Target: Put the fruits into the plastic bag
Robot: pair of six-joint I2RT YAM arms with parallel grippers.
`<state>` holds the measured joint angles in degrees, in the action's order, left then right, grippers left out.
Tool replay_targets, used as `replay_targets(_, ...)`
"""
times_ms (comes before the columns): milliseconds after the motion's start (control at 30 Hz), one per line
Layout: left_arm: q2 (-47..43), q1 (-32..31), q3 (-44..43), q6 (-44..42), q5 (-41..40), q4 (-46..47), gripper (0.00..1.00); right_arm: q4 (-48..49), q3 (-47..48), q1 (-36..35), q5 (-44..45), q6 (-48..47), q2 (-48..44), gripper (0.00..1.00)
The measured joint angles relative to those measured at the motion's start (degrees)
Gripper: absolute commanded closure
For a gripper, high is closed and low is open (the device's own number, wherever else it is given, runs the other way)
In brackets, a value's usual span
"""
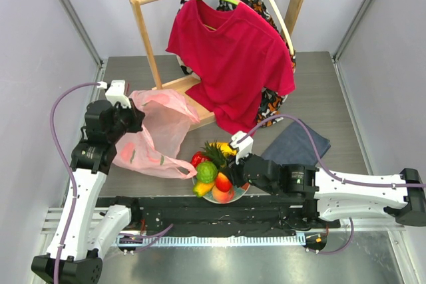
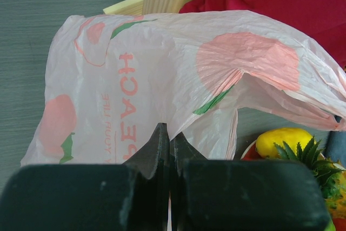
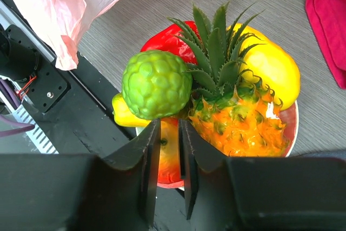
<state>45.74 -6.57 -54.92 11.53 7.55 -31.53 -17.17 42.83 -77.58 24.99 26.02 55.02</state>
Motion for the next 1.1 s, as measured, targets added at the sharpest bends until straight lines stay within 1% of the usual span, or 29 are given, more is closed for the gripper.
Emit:
replay_targets(33, 0.0, 0.0, 0.0, -0.02, 0.0, 0.0, 1.0, 0.0, 0.0, 0.0, 0.0, -0.02, 0.0, 0.78)
replay_targets(200, 0.0, 0.02, 0.0, -0.02, 0.02, 0.0, 1.0, 0.02, 0.0, 0.0, 0.0, -0.2, -0.04, 0.89)
replay_targets(233, 0.0, 0.02, 0.02, -0.04, 0.02, 0.0, 1.0, 0.02, 0.0, 0.0, 0.0, -0.15, -0.09, 0.93)
replay_targets(300, 0.0, 0.02, 0.07, -0.04, 0.11, 0.0, 1.0, 0.02, 0.0, 0.0, 0.0, -0.2, -0.44, 0.99)
replay_targets(767, -0.17, 0.22, 0.44, -0.17, 1.25, 0.0, 1.0, 0.81, 0.52, 0.0, 1.05, -0.87, -6.69, 0.99)
replay_targets(867, -0.5, 0.22, 0.66, -0.31, 2.56, 0.04, 1.0, 1.55, 2.71, -0.02, 1.66, -2.36, -6.84, 0.99)
replay_targets(967, -0.94, 0.22, 0.83, -0.37, 3.3, 0.09, 1.0, 4.37, 5.18, -0.04, 2.16, -4.9, -6.6, 0.99)
replay_targets(1100, -1.49, 0.22, 0.85, -0.46, 4.28, 0.48, 1.0, 8.5, 10.03, -0.04, 2.75, -9.6, -3.43, 0.99)
